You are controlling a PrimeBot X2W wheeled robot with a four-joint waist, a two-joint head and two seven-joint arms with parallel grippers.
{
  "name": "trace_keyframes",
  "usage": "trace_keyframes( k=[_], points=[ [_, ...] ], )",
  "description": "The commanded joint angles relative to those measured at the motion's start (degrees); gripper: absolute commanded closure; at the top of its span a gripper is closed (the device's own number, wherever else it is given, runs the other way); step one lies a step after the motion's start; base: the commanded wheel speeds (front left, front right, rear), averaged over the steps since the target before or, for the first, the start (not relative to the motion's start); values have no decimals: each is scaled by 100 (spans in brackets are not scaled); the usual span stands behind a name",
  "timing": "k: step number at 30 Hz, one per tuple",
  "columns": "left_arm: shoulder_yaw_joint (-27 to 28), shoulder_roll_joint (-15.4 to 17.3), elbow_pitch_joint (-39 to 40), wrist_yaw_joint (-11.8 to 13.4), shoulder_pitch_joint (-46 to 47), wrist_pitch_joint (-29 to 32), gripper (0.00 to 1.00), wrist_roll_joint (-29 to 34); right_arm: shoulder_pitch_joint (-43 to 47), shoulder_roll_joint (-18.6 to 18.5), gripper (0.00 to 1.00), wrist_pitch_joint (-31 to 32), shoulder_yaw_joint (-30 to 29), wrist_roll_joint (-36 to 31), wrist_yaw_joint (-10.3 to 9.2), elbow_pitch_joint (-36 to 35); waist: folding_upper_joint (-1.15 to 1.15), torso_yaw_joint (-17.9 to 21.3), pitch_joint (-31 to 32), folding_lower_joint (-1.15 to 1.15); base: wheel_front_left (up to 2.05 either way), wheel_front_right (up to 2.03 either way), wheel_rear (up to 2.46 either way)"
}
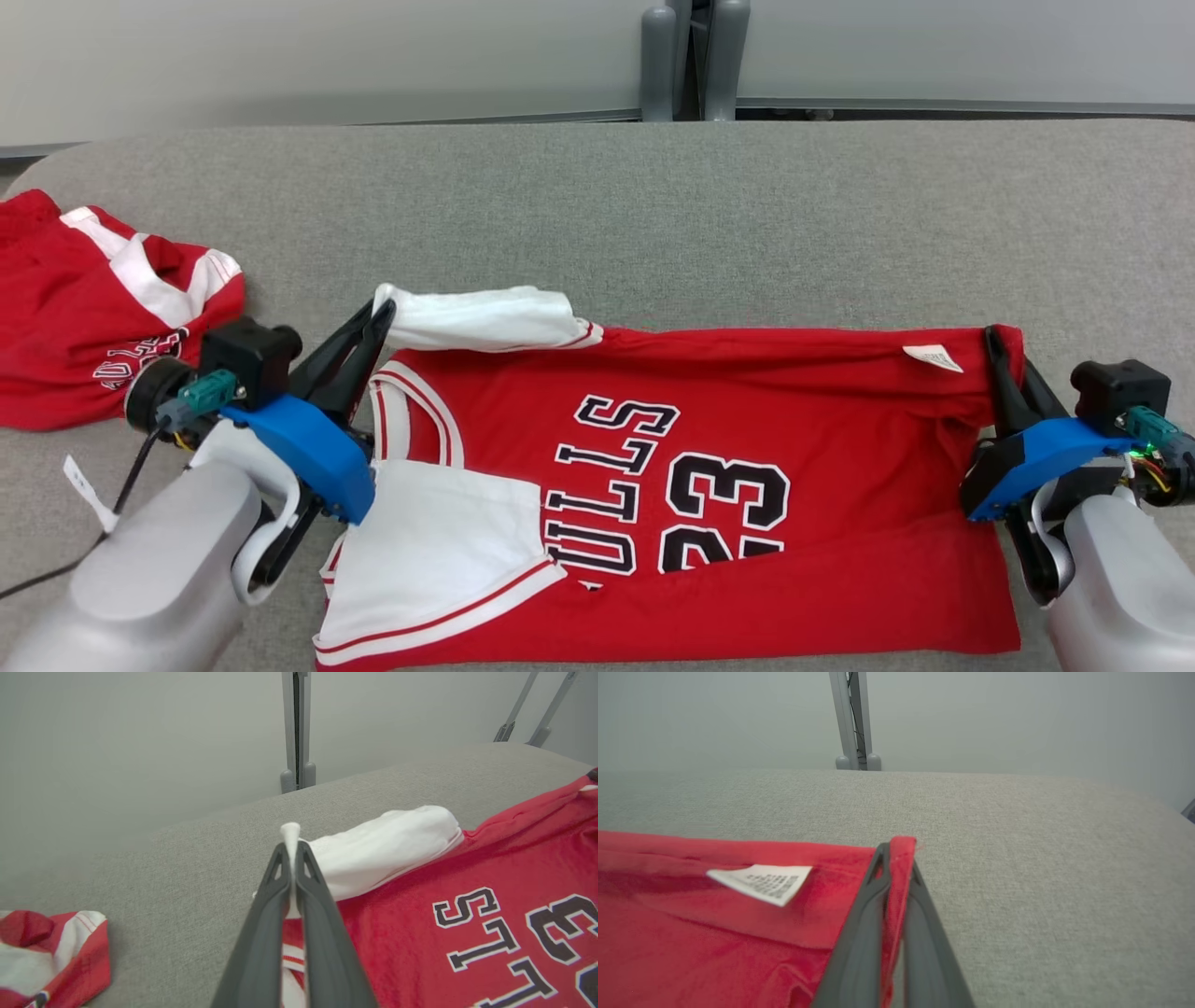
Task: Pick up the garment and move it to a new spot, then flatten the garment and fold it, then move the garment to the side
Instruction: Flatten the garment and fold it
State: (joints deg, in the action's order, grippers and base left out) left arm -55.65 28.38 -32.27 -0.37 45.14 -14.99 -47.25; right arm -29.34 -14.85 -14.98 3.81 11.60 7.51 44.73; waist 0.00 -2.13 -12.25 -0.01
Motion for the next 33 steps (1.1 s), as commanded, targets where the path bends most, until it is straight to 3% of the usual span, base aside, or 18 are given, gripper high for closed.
trace_keyframes(
  k=[1,8,22,23,24,25,26,33],
  points=[
    [73,55,121,67,-202,-25,100,5,145,28,100,-21,-51,-11,-4,-72,0,-31,64,1,0,0,0],
    [245,153,588,271,-1035,-26,100,19,751,173,100,-14,-257,-15,-4,-474,0,-104,282,1,0,0,0],
    [470,124,707,348,-2154,-26,100,-71,1822,358,100,-14,-515,107,-4,-1054,0,-109,550,1,0,0,0],
    [500,108,692,357,-2207,-26,100,-67,1866,364,85,-14,-519,120,-4,-1069,0,-108,564,1,0,0,0],
    [542,90,686,374,-2245,-26,100,-63,1889,364,51,-15,-550,133,-4,-1140,0,-106,574,1,0,0,0],
    [542,90,686,374,-2245,-26,100,-63,1889,364,51,-15,-550,133,-4,-1140,0,-106,574,1,0,0,0],
    [657,47,684,407,-2334,-26,0,-14,2003,397,0,-15,-609,163,-4,-1237,0,-106,598,1,0,0,0],
    [1225,-99,879,555,-2597,-26,0,340,2263,446,0,-15,-776,126,-4,-1782,0,-83,640,1,0,0,0]
  ],
)
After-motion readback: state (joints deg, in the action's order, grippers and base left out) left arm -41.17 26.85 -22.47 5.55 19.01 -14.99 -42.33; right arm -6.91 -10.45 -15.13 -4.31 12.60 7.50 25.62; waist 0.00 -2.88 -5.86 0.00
